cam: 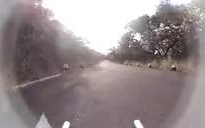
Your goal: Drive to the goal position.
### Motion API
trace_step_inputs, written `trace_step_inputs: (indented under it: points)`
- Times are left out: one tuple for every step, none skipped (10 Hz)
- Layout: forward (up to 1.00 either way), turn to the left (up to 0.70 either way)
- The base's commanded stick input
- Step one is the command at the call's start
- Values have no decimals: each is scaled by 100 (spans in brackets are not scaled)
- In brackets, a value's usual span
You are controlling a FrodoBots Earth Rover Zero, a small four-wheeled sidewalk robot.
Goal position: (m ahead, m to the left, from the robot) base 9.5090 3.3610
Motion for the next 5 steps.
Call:
trace_step_inputs:
  points:
    - [50,0]
    - [50,0]
    - [50,0]
    - [50,0]
    - [50,0]
